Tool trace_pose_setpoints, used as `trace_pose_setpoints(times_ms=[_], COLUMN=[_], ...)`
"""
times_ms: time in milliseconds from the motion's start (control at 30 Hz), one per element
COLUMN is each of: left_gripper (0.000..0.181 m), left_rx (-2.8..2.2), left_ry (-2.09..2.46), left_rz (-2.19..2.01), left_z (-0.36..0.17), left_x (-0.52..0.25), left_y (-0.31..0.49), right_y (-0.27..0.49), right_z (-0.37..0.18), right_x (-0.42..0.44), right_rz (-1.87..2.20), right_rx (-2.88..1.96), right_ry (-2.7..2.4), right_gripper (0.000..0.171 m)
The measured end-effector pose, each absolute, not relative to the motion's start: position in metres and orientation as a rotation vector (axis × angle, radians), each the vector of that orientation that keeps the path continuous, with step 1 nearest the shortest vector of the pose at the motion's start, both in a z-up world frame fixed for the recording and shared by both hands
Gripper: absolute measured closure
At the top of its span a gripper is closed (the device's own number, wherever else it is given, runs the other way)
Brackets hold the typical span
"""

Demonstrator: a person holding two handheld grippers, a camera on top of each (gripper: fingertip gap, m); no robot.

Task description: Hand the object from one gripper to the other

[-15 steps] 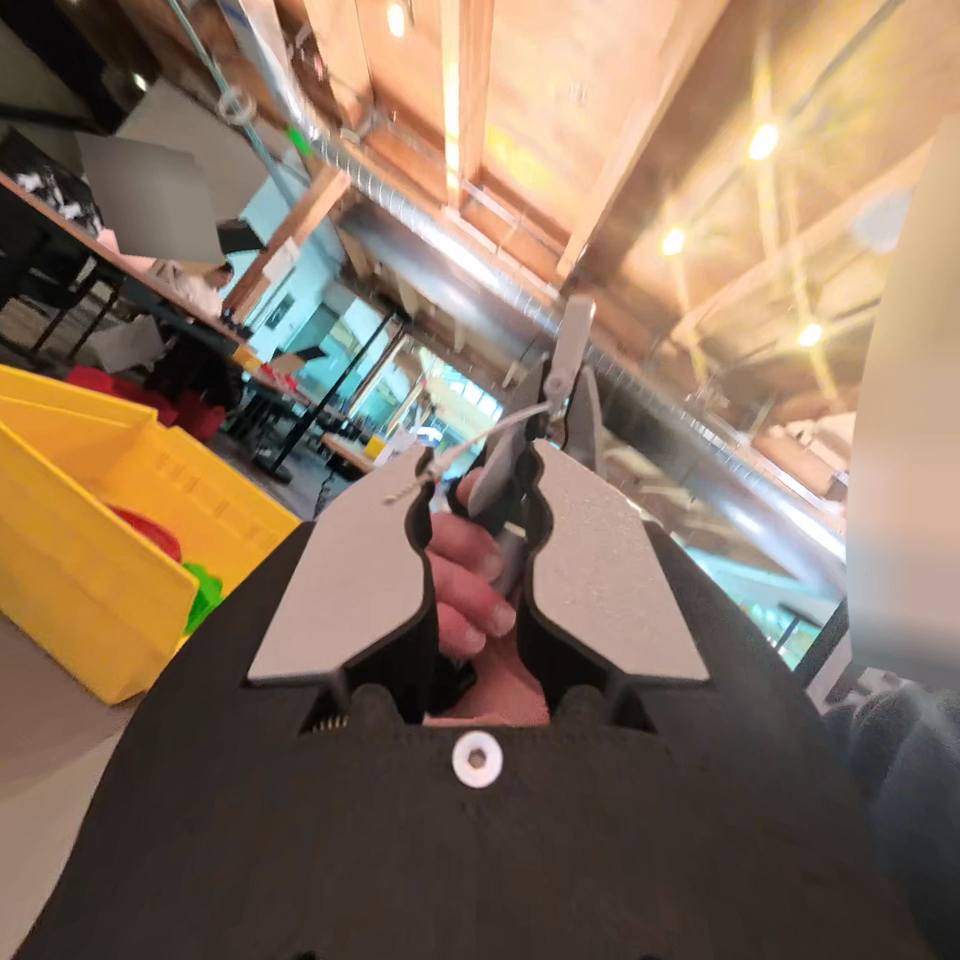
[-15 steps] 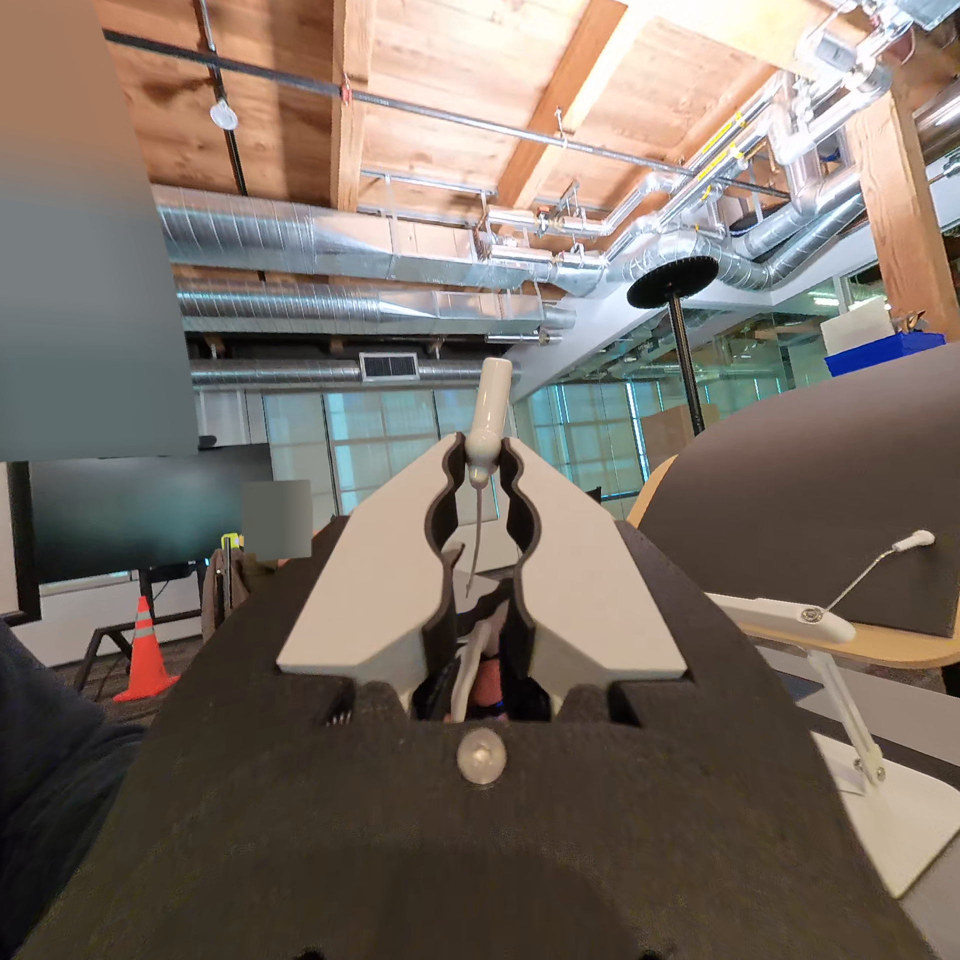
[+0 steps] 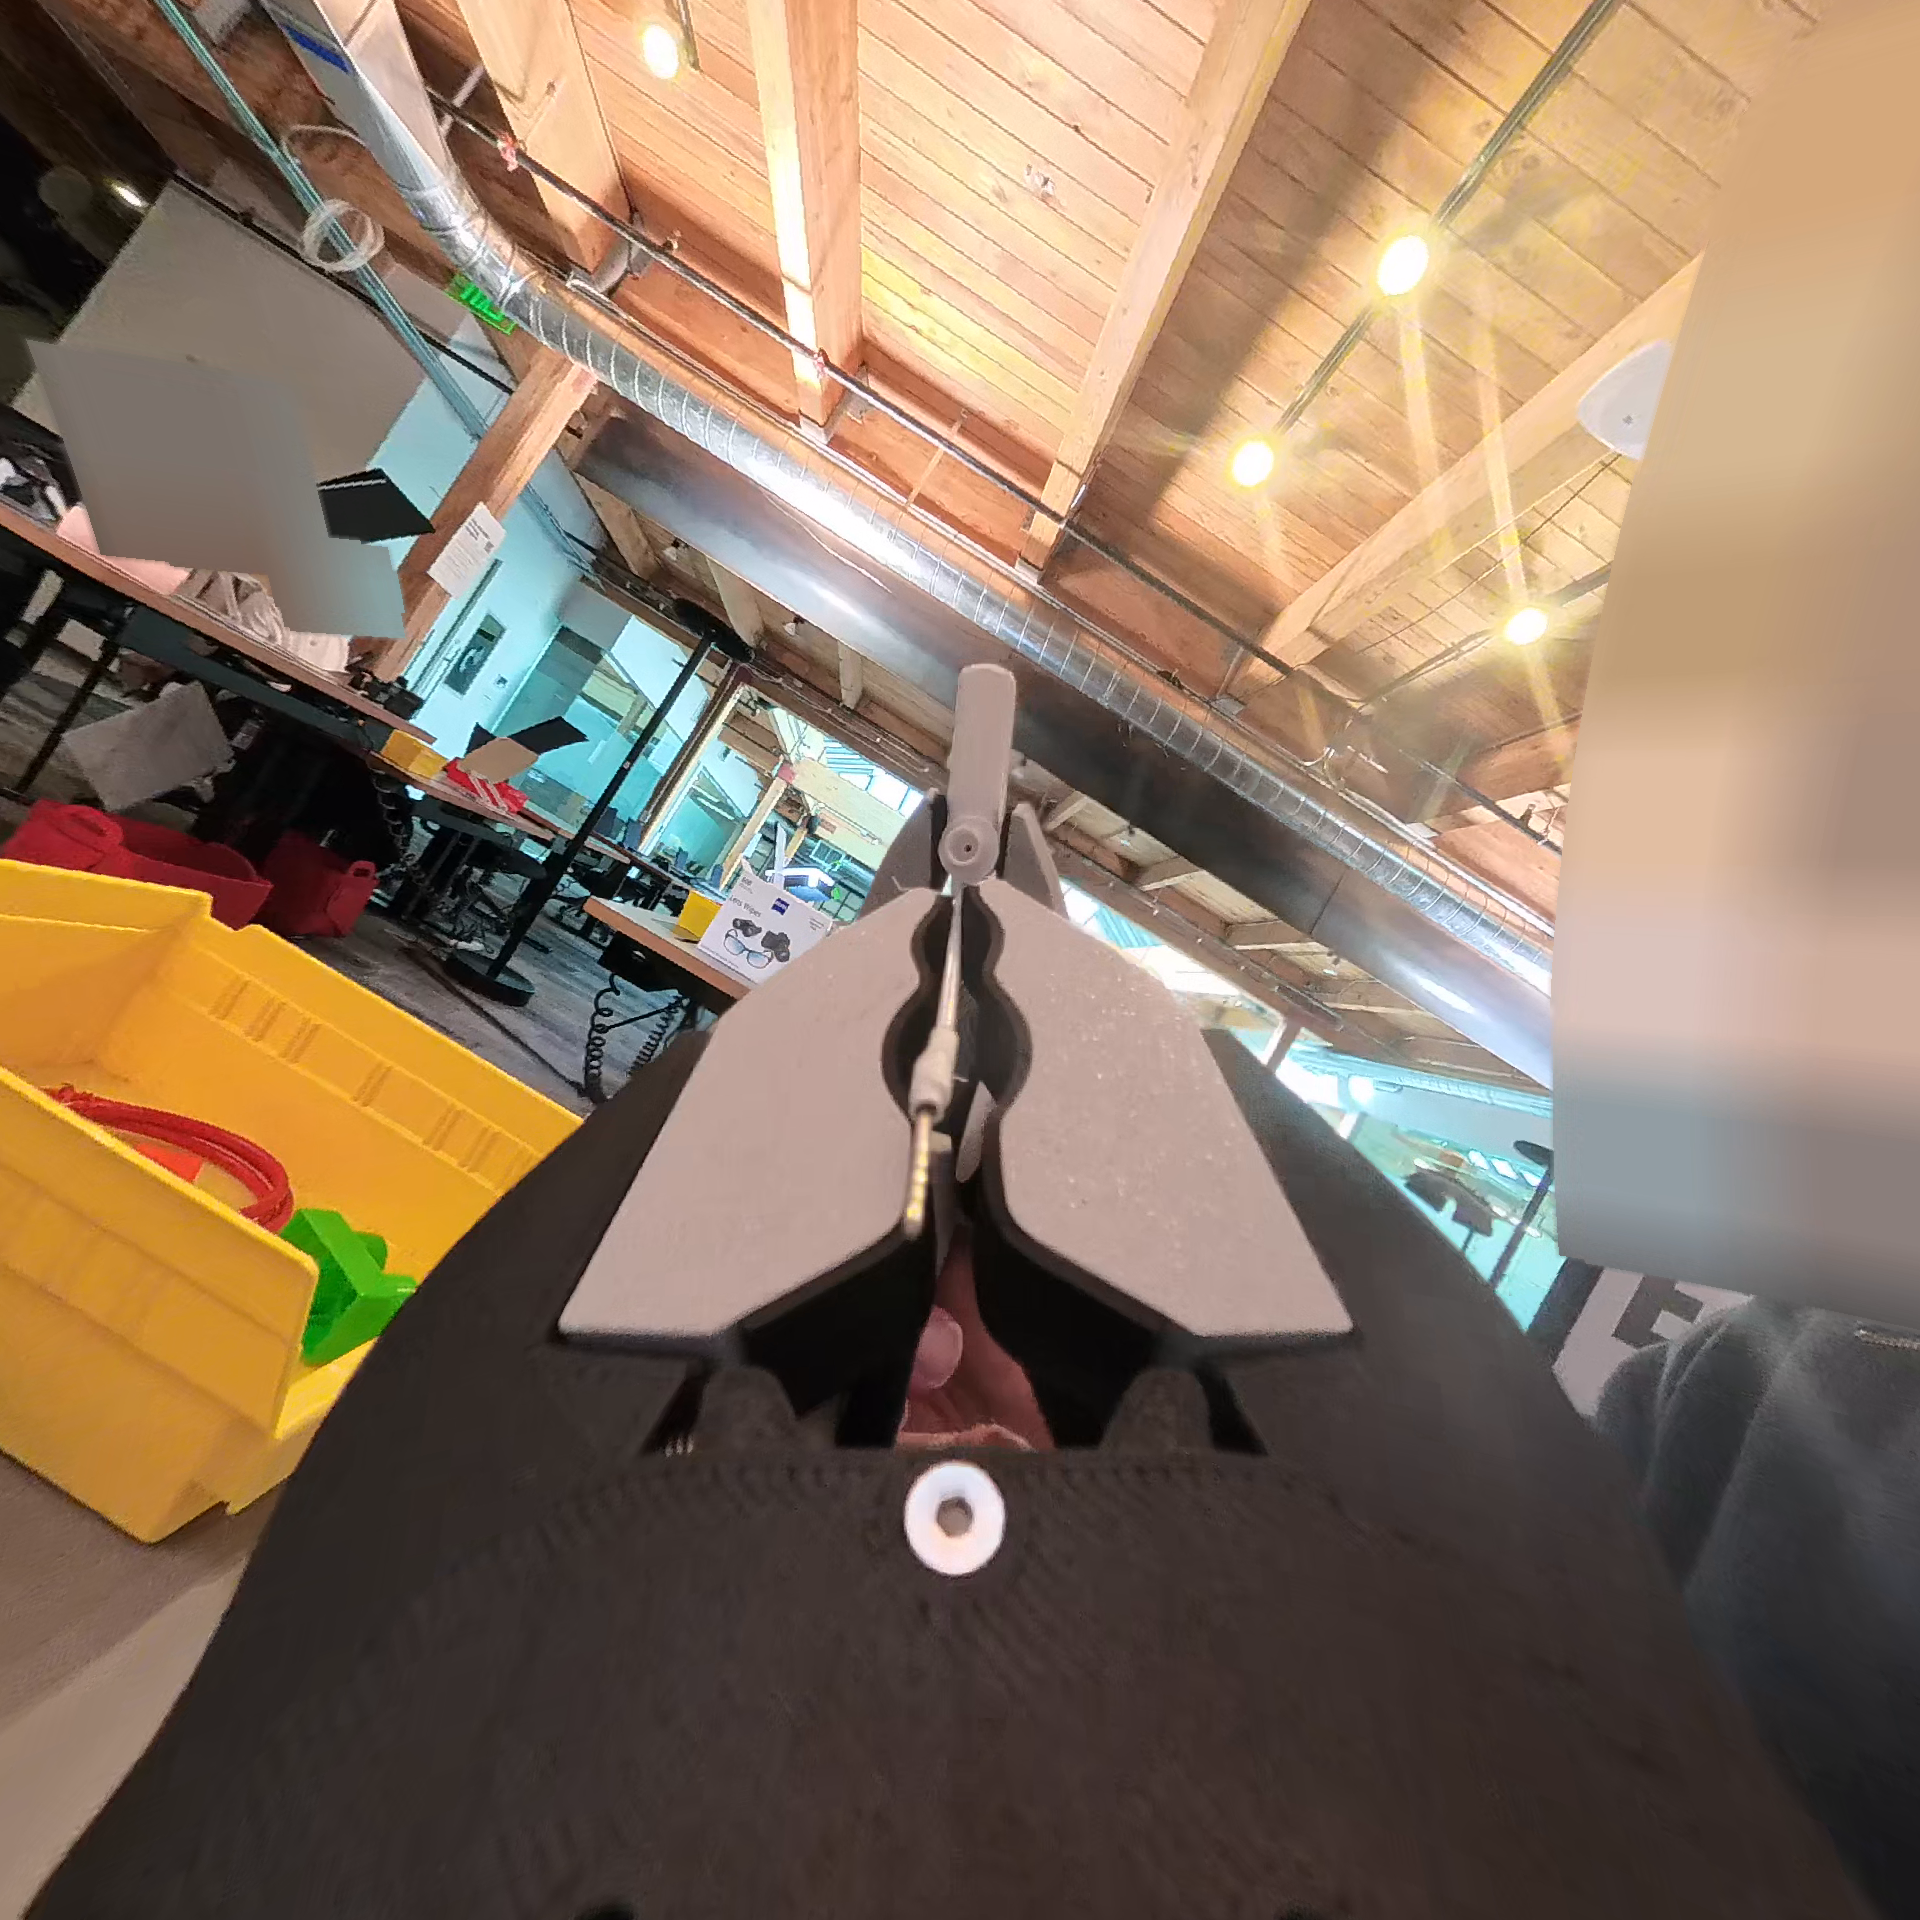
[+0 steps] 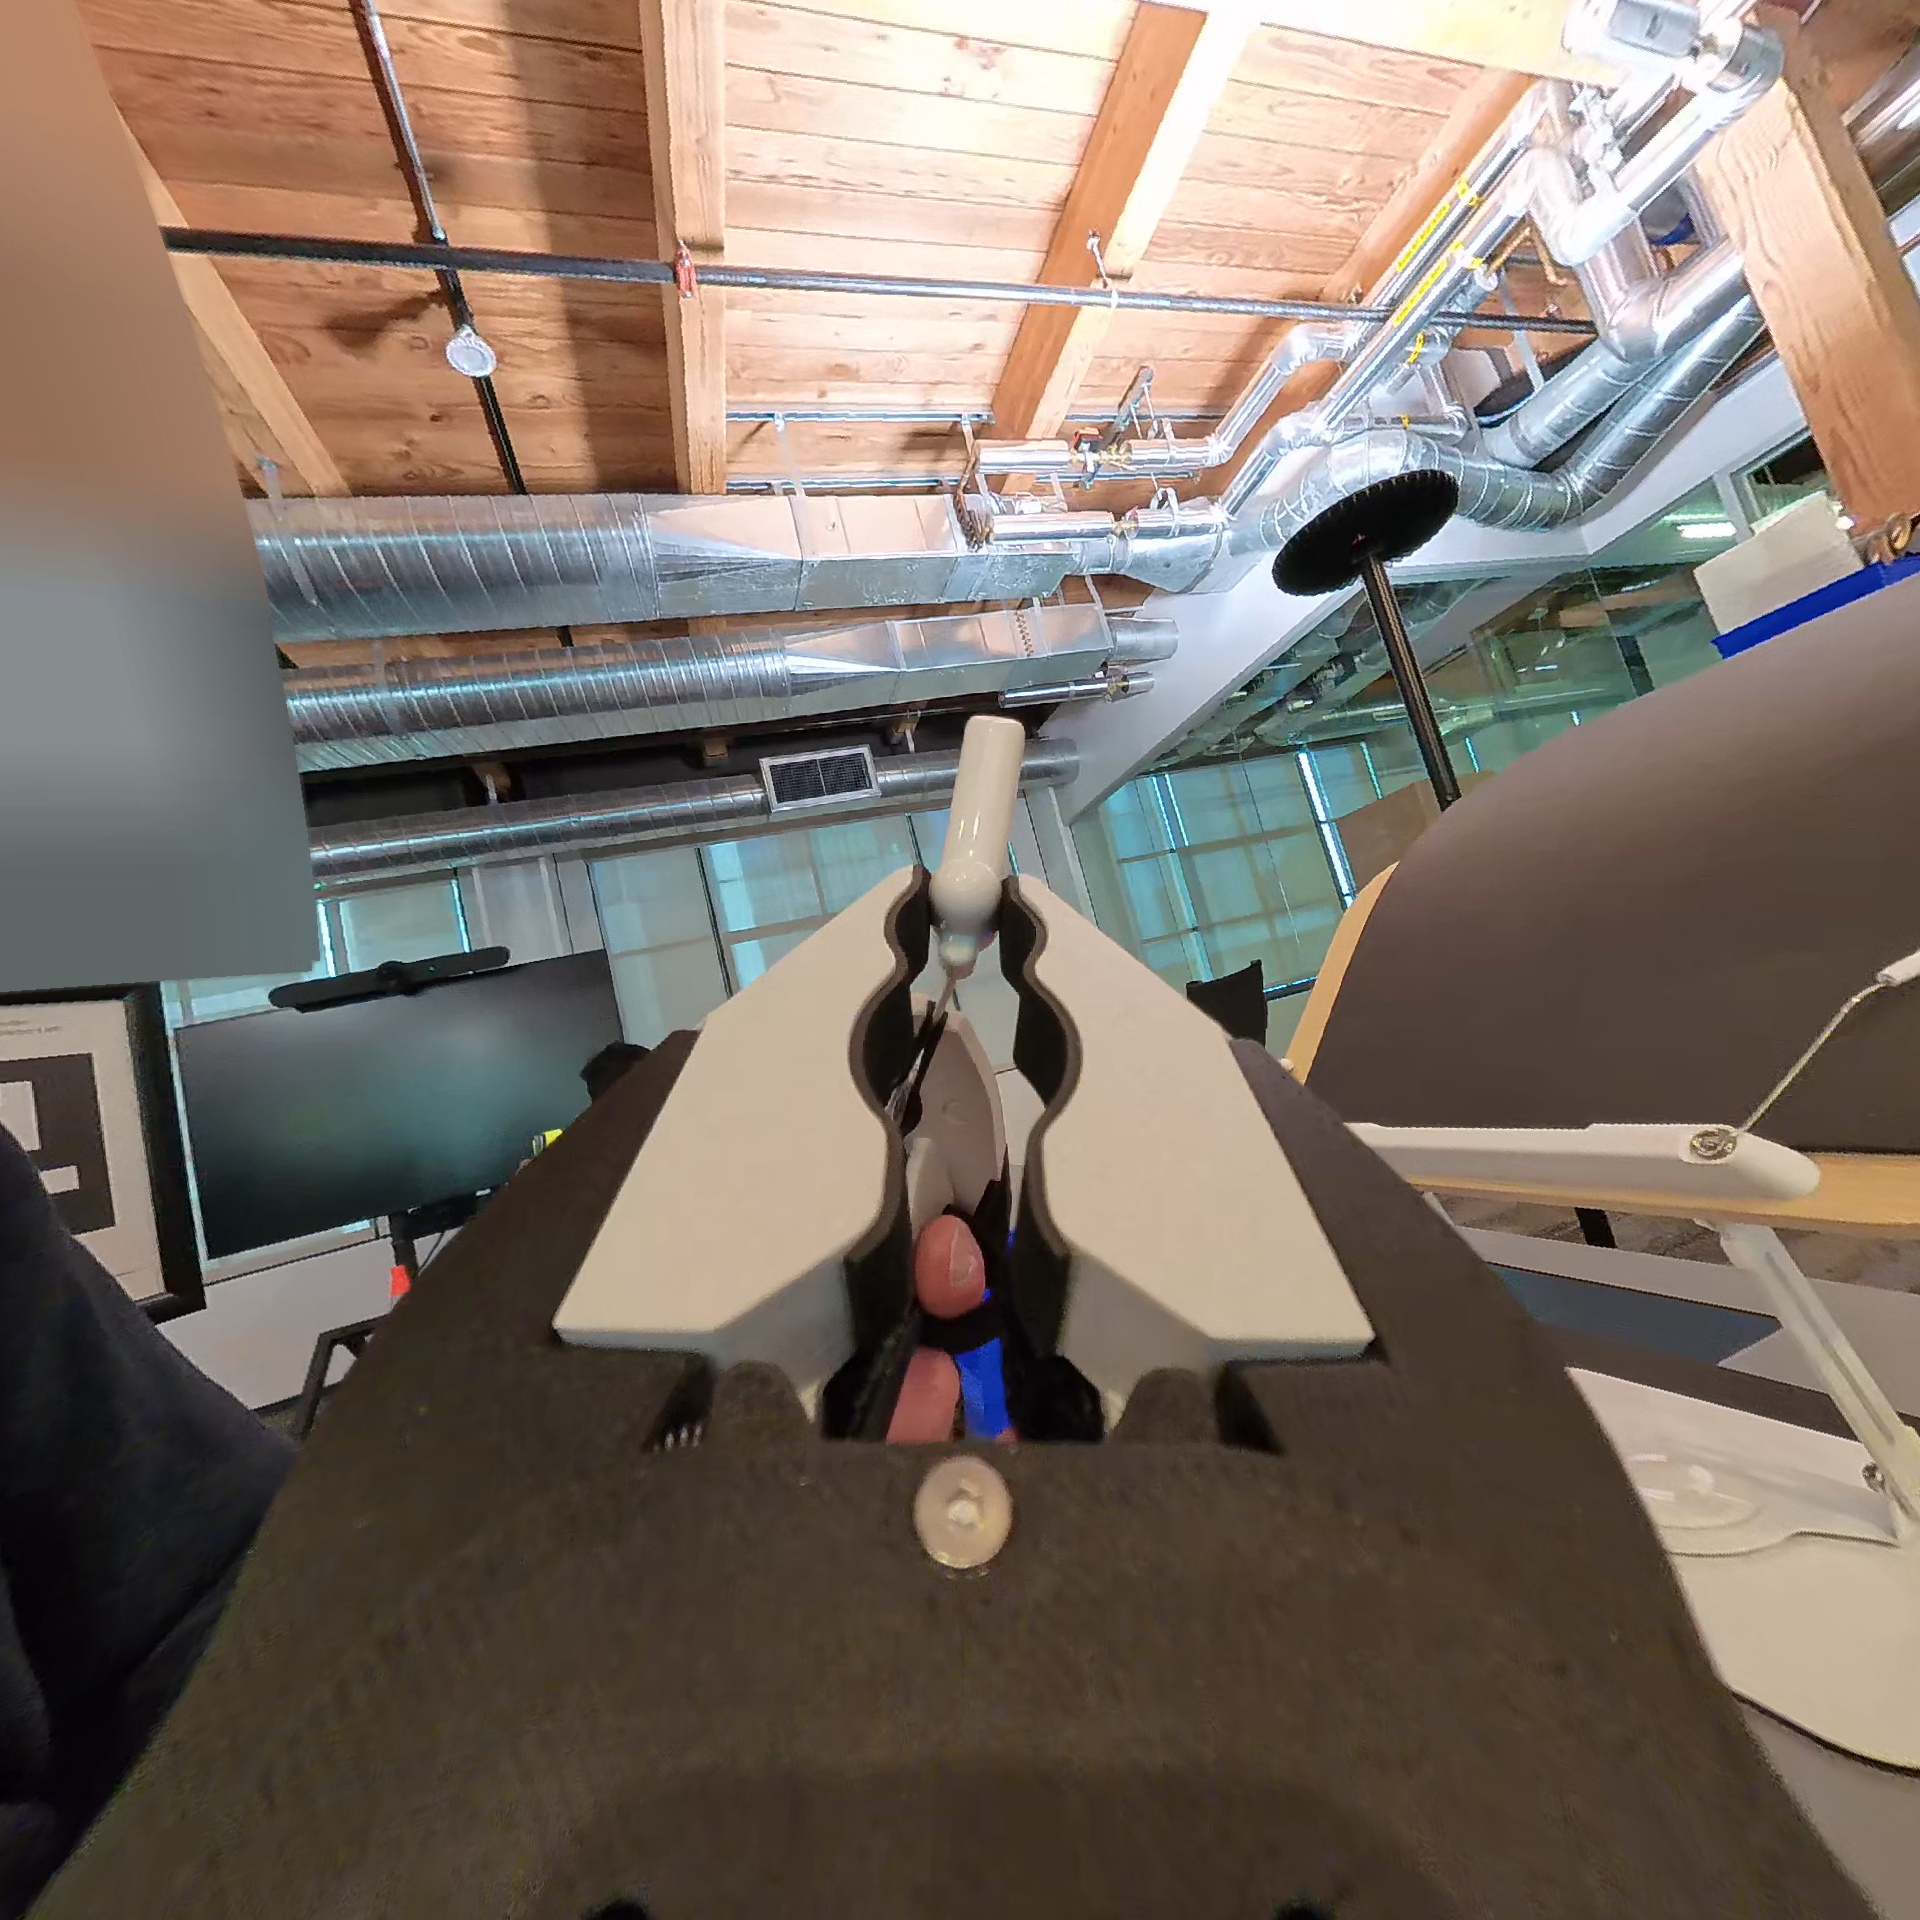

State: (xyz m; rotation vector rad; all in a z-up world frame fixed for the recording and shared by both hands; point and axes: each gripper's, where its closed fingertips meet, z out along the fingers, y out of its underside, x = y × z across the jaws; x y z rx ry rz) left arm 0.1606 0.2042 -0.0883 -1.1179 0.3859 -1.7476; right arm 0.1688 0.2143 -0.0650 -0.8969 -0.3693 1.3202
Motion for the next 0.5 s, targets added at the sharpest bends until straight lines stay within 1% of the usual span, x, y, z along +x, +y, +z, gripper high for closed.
trace_pose_setpoints(times_ms=[133,167,267,367,400,500], left_gripper=[0.180,0.180,0.180,0.180,0.179,0.180], left_rx=[-1.179,-1.196,-1.266,-1.353,-1.383,-1.441], left_ry=[0.439,0.454,0.534,0.663,0.703,0.803], left_rz=[-1.680,-1.658,-1.572,-1.460,-1.422,-1.290], left_z=[-0.091,-0.090,-0.092,-0.097,-0.099,-0.103], left_x=[0.161,0.161,0.160,0.159,0.158,0.152], left_y=[0.207,0.208,0.212,0.215,0.217,0.220], right_y=[0.216,0.217,0.217,0.218,0.219,0.222], right_z=[-0.070,-0.072,-0.079,-0.089,-0.092,-0.100], right_x=[0.170,0.170,0.173,0.182,0.185,0.197], right_rz=[1.345,1.355,1.335,1.252,1.233,1.162], right_rx=[-0.921,-0.931,-0.972,-1.026,-1.046,-1.092], right_ry=[-0.381,-0.376,-0.383,-0.399,-0.399,-0.399], right_gripper=[0.161,0.151,0.138,0.134,0.128,0.120])
